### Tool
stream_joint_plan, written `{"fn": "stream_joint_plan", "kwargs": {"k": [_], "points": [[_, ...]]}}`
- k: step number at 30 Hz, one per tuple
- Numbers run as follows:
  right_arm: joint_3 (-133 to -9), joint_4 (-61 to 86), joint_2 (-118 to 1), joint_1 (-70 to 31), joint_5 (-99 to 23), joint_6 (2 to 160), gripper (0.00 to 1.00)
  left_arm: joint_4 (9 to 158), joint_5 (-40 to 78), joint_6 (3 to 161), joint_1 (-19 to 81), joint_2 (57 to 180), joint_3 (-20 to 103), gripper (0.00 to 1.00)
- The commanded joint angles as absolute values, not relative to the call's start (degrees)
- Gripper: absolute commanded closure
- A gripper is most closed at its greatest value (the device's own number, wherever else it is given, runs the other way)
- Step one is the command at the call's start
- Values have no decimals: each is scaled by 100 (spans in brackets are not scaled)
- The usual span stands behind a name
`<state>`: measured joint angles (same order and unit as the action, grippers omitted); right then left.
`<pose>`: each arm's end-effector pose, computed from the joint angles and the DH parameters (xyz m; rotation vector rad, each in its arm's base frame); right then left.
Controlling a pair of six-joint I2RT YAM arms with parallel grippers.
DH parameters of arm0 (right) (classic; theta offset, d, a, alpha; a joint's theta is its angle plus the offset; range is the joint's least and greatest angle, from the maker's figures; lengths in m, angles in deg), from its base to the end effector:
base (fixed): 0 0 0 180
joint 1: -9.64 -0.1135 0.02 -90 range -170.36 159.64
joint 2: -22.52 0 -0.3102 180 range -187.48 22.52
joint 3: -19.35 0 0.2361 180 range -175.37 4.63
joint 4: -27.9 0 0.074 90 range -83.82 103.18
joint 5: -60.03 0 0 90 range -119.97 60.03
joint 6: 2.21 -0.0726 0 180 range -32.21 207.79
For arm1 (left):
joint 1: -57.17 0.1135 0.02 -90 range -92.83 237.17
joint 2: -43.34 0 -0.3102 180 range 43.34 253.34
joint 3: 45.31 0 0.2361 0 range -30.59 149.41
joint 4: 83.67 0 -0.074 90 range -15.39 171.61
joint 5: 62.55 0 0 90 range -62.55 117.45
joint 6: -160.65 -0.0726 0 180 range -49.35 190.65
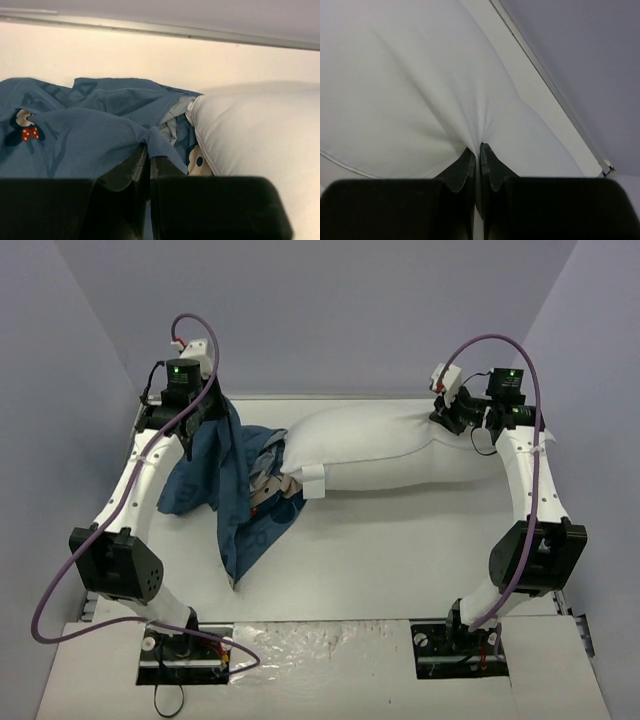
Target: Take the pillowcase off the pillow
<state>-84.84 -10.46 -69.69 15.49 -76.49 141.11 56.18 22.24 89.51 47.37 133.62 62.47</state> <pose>0.3774 0.0143 0.4174 -1.1766 1.4706 0.1230 0.3750 -0.0715 0.4384 -0.0969 1.9855 -0.4152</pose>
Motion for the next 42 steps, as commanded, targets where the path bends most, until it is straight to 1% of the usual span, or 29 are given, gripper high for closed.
{"fn": "stream_joint_plan", "kwargs": {"k": [1,3,5,6,7,8,9,10,13,16,18,23,28,29,32,33,35,37,42], "points": [[-8432,-572,-6546,1685,-7340,13403,100,5849,1955,8999,4733,13447,6636,98],[-8195,-572,-6372,1781,-7329,13156,100,6042,1709,9191,4690,13509,6452,98],[-7828,-414,-6125,1791,-7365,13165,100,6374,1121,9367,4680,13649,6198,98],[-7738,-204,-5855,1799,-7069,12564,100,6403,971,9516,4672,13720,6196,98],[-7659,372,-5721,1834,-6857,12149,100,6377,900,9526,4663,13842,6248,98],[-7554,708,-5616,1904,-6611,11658,100,6272,943,9509,4663,13896,6440,98],[-7526,1242,-5440,2140,-6261,10600,100,6254,1030,9491,4663,13914,6521,98],[-7526,1474,-5378,2229,-6170,10232,100,6279,1179,9465,4663,13888,6574,98],[-7579,1722,-5228,2256,-6082,9503,100,6411,1373,9395,4715,13861,6863,98],[-7728,1907,-5175,2265,-5855,8843,100,6350,1304,9395,4742,13922,7136,98],[-7807,2056,-5131,2256,-5634,8420,100,6359,1286,9421,4742,13905,7058,98],[-7808,2346,-4895,2239,-4915,7340,100,6736,1277,9570,4733,13703,6092,98],[-7763,2601,-4806,2142,-4640,6740,100,6877,1286,9597,4742,13703,5660,98],[-7885,2801,-4832,1985,-4536,6661,100,6869,1295,9544,4759,13711,5634,98],[-8324,2996,-4990,1529,-4062,6818,100,6798,1356,9509,4794,13738,5590,98],[-8396,3049,-5043,1431,-3730,7036,100,6807,1365,9500,4829,13712,5564,98],[-8353,3067,-5113,1325,-3438,7187,100,6798,1365,9509,4847,13668,5459,98],[-8073,3041,-5053,1316,-3287,7267,100,6807,1286,9509,4847,13545,5362,98],[-6325,2672,-4394,1088,-3410,7512,100,6816,1049,9482,4830,13071,4694,98]]}}
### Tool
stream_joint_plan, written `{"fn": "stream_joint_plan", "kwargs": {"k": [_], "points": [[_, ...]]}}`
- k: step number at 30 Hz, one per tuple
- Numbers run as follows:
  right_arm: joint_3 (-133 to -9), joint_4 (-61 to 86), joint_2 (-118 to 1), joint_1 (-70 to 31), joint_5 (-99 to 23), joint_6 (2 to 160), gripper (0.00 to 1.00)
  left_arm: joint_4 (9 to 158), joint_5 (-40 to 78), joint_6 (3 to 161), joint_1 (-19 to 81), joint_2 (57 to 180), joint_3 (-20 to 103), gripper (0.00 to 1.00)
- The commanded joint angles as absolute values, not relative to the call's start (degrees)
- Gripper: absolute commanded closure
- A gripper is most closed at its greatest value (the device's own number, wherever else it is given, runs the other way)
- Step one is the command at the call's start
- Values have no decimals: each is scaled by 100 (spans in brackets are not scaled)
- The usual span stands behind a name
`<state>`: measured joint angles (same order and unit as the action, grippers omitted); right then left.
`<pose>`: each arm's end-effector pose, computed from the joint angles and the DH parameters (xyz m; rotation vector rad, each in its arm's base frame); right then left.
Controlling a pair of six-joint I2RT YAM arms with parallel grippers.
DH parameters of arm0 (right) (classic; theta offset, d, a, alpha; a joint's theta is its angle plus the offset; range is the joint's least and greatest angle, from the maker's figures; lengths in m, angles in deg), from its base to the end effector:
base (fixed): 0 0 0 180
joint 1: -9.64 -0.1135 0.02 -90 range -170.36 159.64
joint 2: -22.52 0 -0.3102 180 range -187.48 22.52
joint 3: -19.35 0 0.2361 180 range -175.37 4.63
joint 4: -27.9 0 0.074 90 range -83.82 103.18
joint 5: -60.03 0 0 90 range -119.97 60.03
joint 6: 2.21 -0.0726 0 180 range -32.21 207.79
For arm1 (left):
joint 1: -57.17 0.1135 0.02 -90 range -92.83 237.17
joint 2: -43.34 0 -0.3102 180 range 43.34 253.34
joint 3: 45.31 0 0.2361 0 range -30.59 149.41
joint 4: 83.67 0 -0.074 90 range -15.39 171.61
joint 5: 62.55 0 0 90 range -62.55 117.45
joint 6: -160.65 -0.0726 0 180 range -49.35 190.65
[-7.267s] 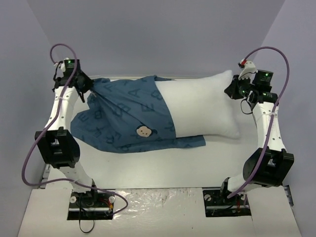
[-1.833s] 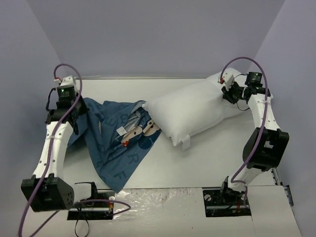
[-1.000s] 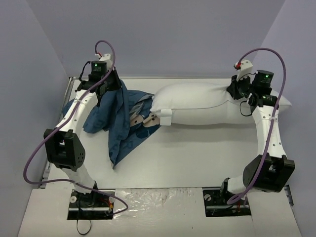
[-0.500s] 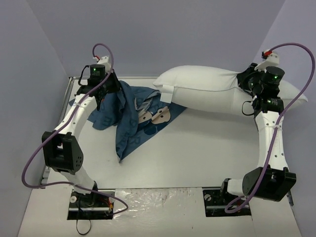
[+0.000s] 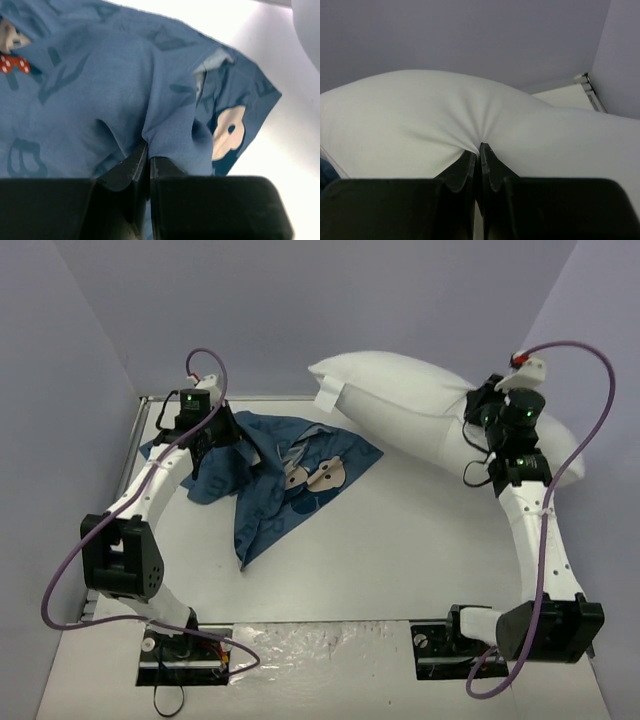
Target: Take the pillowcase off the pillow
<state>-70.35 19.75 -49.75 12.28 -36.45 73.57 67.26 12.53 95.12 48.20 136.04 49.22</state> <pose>0.2951 -0.0054 0.5033 0.1139 1.4098 0.2470 0.3910 -0.0806 0.3649 -0.1160 2.0847 -0.6262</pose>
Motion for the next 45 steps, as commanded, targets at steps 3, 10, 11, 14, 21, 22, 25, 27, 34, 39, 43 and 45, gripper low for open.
{"fn": "stream_joint_plan", "kwargs": {"k": [3,10,11,14,21,22,25,27,34,39,43,45], "points": [[-5568,2461,-3954,1000,-3357,7636,100,6895,961,9588,4812,12763,4202,98],[-4548,2492,-3873,782,-6773,7155,100,6913,847,9711,4724,12253,3508,97],[-4408,2687,-3883,745,-7072,6961,100,6895,812,9728,4716,12218,3472,97],[-4142,3173,-3918,692,-7452,6826,92,6851,794,9772,4698,12165,3357,96],[-4923,2623,-4225,666,-7823,7968,46,6728,846,9755,4698,11884,3252,87],[-5386,2401,-4278,674,-7674,8127,32,6624,829,9703,4698,11805,3269,80],[-6344,1461,-4568,858,-7032,8654,0,6325,794,9509,4698,11568,3339,20],[-6733,679,-4796,1147,-6603,8647,0,6114,933,9299,4698,11218,3348,6],[-6869,-633,-4544,1878,-6021,9612,0,6016,1478,9052,4707,9732,2901,6],[-6516,-563,-4059,1922,-4336,9413,0,5911,1892,9464,4716,8764,2400,6],[-6340,-563,-3963,1931,-3314,9271,0,5849,1875,9684,4716,8483,2189,6],[-6243,-572,-3866,1922,-3208,9271,0,5788,1840,9720,4716,8473,2171,6]]}}
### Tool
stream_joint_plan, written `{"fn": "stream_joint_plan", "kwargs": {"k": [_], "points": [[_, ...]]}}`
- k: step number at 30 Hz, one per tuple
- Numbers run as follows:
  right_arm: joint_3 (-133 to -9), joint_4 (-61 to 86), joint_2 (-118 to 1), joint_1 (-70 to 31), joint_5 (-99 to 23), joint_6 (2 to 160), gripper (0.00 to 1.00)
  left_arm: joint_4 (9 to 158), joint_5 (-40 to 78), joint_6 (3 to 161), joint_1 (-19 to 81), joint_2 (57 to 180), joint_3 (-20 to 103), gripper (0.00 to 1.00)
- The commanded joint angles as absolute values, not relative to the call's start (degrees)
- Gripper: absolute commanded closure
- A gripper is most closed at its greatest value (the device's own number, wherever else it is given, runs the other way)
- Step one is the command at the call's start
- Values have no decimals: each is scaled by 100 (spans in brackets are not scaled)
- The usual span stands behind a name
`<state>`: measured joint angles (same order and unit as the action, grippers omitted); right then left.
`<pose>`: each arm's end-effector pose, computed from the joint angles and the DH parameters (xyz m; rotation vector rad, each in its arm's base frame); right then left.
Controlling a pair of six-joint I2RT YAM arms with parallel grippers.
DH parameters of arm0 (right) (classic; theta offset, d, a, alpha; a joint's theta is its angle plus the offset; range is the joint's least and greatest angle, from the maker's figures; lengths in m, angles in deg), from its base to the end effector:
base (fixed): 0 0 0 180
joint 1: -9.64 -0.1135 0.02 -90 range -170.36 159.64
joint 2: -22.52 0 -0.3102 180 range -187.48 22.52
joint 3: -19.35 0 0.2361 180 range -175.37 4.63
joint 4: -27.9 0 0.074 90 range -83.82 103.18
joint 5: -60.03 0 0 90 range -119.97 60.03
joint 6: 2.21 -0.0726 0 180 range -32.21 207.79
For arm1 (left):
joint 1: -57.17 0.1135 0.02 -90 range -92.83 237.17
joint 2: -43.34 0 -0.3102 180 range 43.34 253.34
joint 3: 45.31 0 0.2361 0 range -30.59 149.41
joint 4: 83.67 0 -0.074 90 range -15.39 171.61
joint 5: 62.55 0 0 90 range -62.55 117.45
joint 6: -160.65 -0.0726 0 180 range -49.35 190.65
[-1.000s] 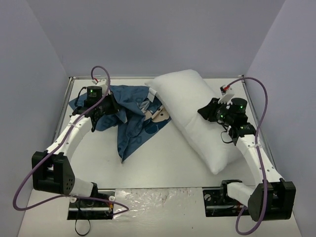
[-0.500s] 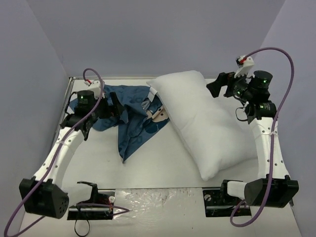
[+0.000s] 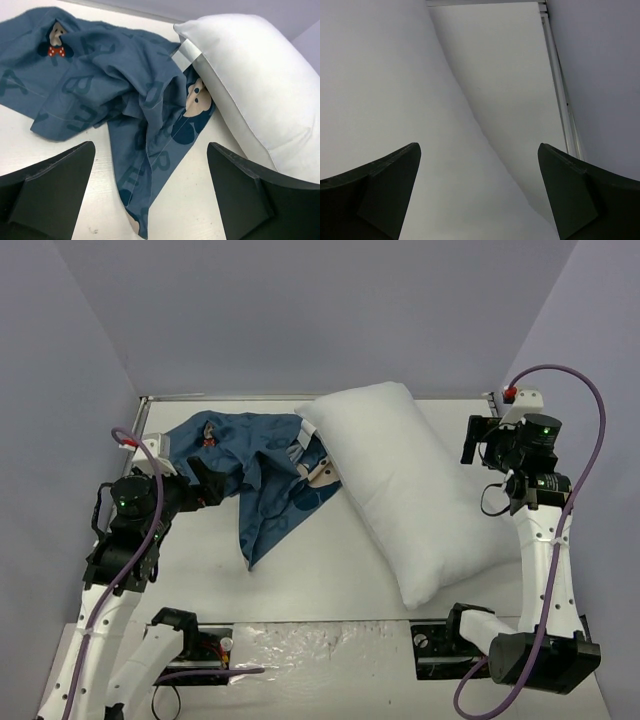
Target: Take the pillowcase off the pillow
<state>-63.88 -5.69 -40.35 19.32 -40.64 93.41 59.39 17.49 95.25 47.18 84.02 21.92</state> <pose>0.2402 -0.0273 0.4384 -0.0690 1.7964 -0.0231 0.1348 -0.0365 0.3950 -0.0982 1.7842 -0.5898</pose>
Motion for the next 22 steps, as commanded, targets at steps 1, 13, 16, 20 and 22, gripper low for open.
{"fn": "stream_joint_plan", "kwargs": {"k": [1,13,16,20,22], "points": [[-6217,-572,-3822,1922,-3234,9288,0,5761,1831,9720,4716,8482,2188,6],[-6243,-571,-3646,1922,-3699,9411,0,5331,1848,9632,4716,8246,2294,6],[-6269,-563,-3602,1922,-3778,9402,0,5260,1883,9623,4716,8105,2259,6],[-6278,-572,-3506,1922,-4208,9621,0,5199,1892,9632,4716,8008,2224,6],[-6287,-554,-3444,1922,-4218,9596,0,5164,1884,9614,4716,7964,2215,6]]}}
